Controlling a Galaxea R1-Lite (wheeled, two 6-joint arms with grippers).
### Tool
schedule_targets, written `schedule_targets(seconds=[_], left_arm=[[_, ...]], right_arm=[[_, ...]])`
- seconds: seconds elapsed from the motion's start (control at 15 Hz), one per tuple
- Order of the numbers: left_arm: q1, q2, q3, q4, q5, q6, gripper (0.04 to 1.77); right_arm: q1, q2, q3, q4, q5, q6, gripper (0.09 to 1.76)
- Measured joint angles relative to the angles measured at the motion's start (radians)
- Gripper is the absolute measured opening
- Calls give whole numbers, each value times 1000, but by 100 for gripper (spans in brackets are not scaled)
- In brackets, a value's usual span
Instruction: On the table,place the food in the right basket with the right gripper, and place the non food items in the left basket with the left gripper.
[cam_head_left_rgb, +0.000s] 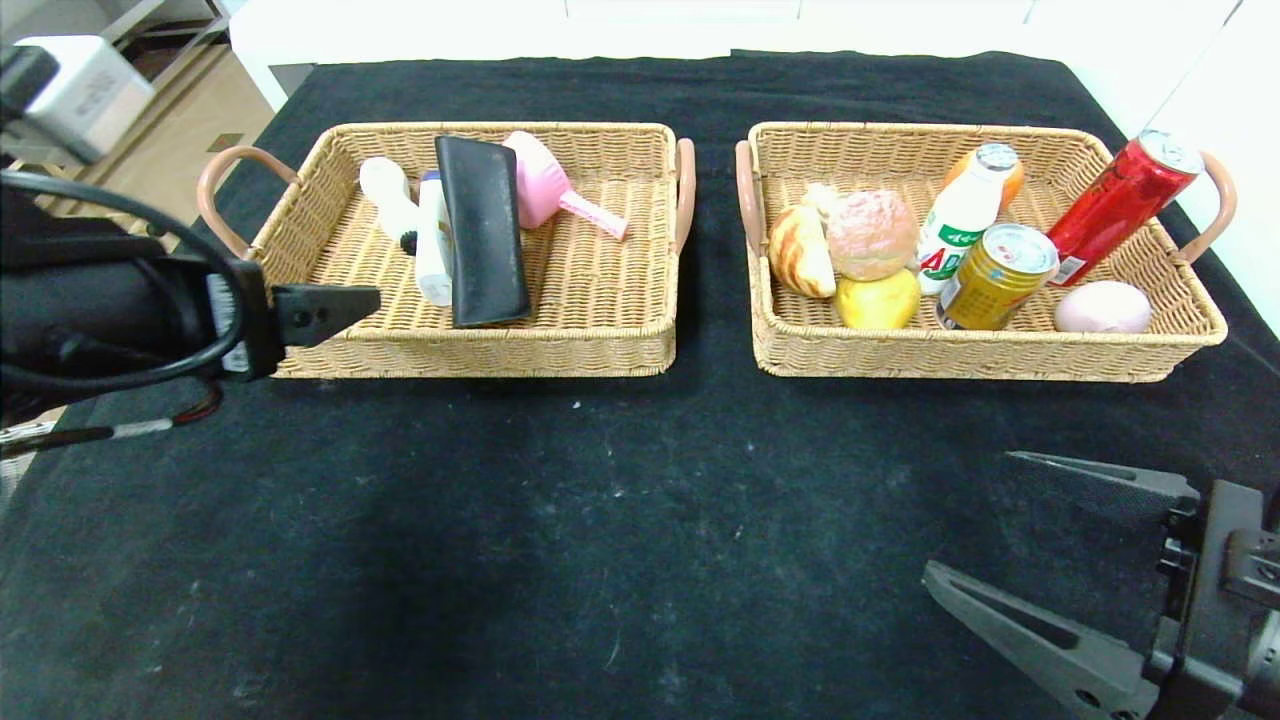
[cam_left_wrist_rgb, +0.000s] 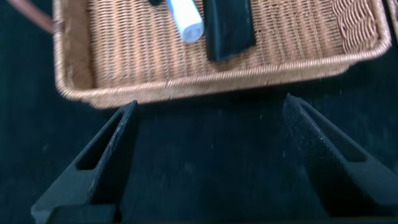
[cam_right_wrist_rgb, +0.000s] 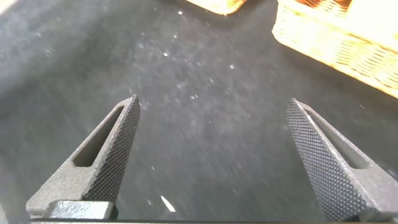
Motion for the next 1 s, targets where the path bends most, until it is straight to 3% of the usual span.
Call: schedule_targets(seconds=[0.27,0.47,0.8,1.0], left_arm=[[-1,-211,148,7,20,32,168],[0,-347,192,73,19,35,169],[54,-565,189,264,-1,69,170],[149,-665,109,430,-107,113,170]], right_arm=[[-96,-106,-30,173,-2,-17,171],[-171,-236,-69,362,-4,-18,171],[-275,-529,-196,886,-50,-21,171],[-311,-691,-350,1154,-124,-22,171]])
